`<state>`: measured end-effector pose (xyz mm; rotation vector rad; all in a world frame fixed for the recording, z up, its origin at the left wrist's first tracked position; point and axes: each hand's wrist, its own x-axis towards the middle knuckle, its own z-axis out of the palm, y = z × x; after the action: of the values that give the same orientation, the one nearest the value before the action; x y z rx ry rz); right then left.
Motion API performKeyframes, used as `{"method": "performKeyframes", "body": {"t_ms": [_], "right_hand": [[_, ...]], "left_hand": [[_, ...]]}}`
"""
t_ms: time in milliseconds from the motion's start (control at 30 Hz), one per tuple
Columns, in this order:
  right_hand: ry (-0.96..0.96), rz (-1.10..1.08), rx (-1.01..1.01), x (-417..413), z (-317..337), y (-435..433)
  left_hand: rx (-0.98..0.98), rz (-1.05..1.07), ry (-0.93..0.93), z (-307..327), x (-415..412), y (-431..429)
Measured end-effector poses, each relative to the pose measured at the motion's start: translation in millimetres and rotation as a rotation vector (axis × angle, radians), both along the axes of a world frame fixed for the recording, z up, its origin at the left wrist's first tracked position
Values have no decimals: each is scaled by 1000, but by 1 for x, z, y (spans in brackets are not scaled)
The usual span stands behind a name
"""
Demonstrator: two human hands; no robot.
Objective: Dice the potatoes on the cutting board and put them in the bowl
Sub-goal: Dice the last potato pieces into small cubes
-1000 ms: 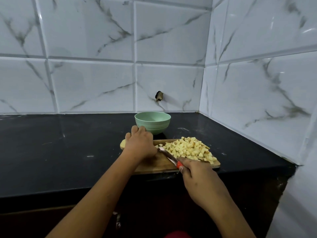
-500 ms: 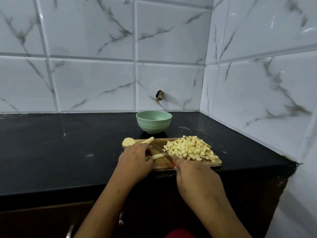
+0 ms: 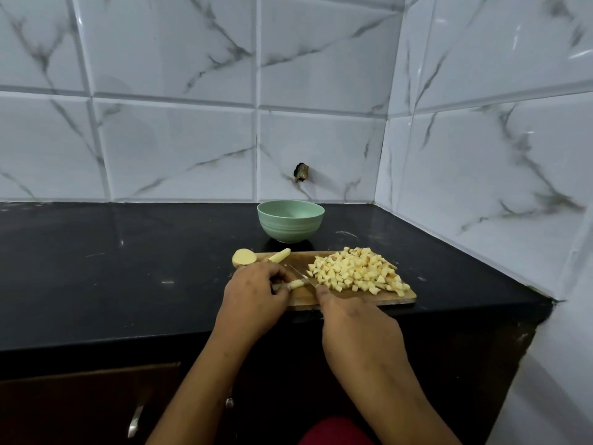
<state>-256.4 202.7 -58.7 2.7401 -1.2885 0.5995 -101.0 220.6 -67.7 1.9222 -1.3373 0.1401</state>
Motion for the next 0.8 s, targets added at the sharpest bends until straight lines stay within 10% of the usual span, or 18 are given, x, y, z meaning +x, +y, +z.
{"method": "performKeyframes", "body": {"t_ms": [800], "right_hand": [[-23,87,-21,2,3,11]], "left_hand": [[-81,-9,119,3,2,12]]}}
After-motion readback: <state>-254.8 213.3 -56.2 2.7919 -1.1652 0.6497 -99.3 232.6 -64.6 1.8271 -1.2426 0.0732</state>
